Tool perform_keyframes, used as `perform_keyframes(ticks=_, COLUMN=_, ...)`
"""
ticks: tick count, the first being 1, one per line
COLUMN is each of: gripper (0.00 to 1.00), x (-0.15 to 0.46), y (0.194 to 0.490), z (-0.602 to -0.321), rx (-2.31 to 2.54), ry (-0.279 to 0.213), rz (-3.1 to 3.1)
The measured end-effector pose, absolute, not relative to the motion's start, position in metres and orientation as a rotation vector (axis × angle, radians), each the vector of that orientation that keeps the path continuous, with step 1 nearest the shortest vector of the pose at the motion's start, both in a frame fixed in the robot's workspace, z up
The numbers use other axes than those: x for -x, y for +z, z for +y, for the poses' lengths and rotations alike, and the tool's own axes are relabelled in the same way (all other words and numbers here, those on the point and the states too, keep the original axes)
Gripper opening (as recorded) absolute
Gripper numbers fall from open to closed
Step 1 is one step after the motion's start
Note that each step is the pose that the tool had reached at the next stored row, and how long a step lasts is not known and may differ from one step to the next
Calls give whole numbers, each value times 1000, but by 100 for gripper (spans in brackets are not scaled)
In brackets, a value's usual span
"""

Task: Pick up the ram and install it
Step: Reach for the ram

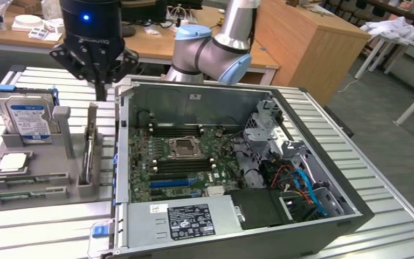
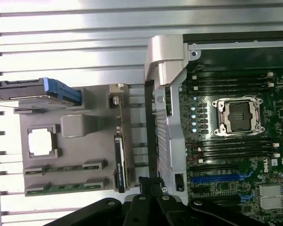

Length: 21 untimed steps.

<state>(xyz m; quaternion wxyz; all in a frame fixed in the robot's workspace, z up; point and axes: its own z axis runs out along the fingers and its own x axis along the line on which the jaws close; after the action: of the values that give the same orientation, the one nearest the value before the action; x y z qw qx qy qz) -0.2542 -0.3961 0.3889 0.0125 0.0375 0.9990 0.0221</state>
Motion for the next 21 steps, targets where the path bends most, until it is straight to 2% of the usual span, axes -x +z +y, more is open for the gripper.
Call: perform_keyframes(ticks=21, gripper=11, x=312, y=387, z=-396, rx=-117, ry=69, rz=3114)
